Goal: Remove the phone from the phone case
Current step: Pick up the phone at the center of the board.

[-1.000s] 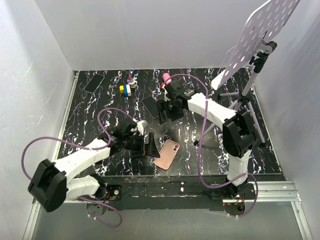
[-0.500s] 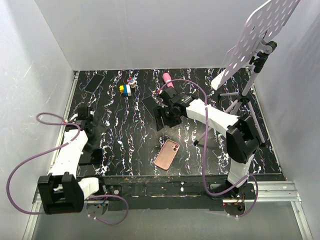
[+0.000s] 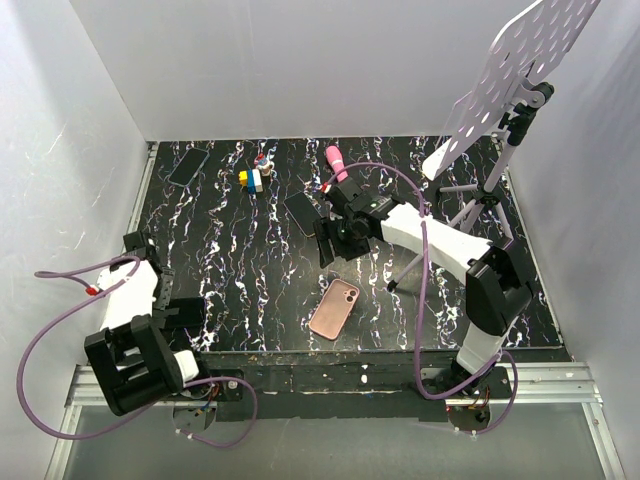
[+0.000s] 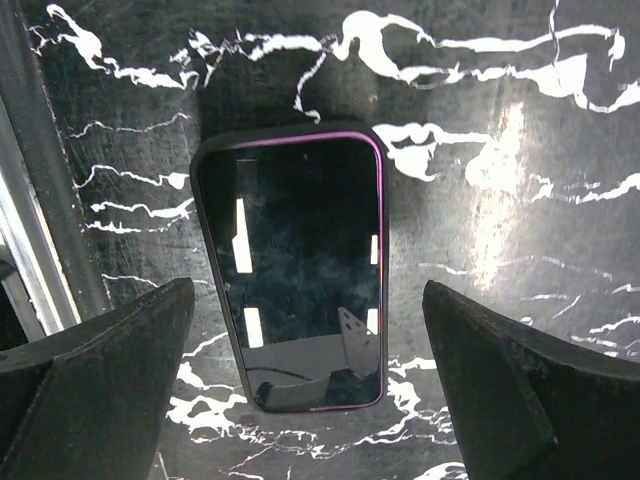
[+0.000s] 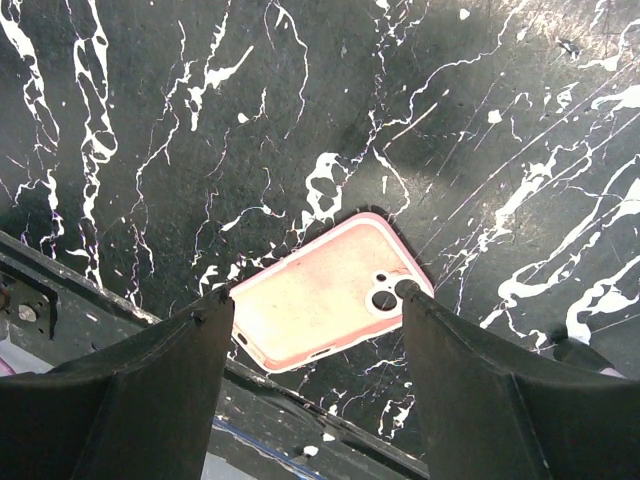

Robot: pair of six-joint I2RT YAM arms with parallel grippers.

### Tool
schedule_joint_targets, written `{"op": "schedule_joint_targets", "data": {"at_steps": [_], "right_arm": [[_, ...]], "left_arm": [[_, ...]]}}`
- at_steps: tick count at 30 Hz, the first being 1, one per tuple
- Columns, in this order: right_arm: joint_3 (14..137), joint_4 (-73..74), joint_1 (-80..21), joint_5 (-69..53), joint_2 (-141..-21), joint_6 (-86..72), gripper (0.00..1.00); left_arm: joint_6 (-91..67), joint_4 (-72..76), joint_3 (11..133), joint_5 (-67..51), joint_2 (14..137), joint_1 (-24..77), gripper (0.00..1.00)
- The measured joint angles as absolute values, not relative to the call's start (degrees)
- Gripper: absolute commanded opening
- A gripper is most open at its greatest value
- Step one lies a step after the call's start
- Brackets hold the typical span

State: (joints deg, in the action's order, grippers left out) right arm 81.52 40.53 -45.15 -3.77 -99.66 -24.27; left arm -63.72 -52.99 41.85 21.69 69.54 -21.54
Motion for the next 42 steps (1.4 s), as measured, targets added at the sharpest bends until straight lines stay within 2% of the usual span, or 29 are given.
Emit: {"op": "schedule_joint_targets", "data": {"at_steps": [18,42], "right_arm": [[80.7,40.5,-47.0,-4.3,-98.8,-25.3,0.73],[79.0,38.8,-47.4,-4.9,-97.6,-25.8,0.73]], "left_arm": [[-66.4,-46.0,38.1,19.6,71.0,-24.4,0.98],[-66.5,-51.9,39.4,20.4,72.1,-24.6,0.98]]}}
